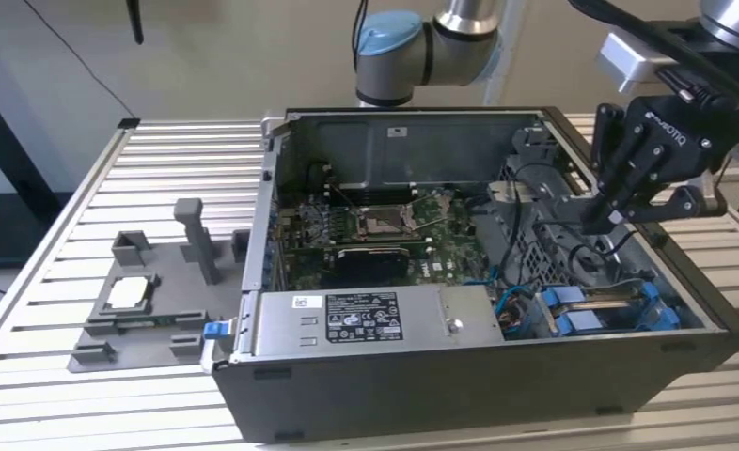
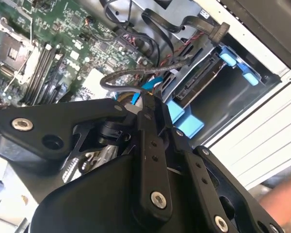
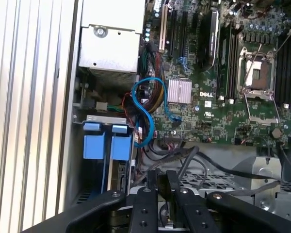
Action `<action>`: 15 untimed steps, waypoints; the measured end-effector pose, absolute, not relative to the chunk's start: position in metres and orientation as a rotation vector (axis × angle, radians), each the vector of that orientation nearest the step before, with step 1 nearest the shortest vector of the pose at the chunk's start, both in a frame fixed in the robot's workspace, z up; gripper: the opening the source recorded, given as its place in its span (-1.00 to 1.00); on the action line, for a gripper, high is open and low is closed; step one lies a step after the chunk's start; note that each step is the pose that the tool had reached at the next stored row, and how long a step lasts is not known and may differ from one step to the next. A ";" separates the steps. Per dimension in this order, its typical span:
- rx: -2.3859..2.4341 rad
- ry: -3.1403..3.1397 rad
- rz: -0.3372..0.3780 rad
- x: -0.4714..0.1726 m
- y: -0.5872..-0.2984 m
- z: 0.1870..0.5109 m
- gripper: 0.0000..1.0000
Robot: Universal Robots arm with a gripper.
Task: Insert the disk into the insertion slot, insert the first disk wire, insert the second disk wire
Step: 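Insert the first disk wire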
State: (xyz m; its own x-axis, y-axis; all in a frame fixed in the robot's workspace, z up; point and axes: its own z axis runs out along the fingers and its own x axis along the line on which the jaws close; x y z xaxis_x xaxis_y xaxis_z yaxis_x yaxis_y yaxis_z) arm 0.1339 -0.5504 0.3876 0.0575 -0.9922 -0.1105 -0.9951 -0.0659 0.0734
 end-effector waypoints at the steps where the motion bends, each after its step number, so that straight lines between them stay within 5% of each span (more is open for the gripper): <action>1: -2.266 2.129 0.196 0.134 -0.550 0.387 -0.61; 15: -2.256 2.116 0.149 0.140 -0.556 0.375 -0.61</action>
State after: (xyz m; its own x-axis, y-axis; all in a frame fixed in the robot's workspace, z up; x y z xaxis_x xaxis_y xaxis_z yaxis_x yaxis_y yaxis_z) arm 0.1397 -0.5559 0.3746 0.0618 -0.9930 -0.1010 -0.9973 -0.0654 0.0328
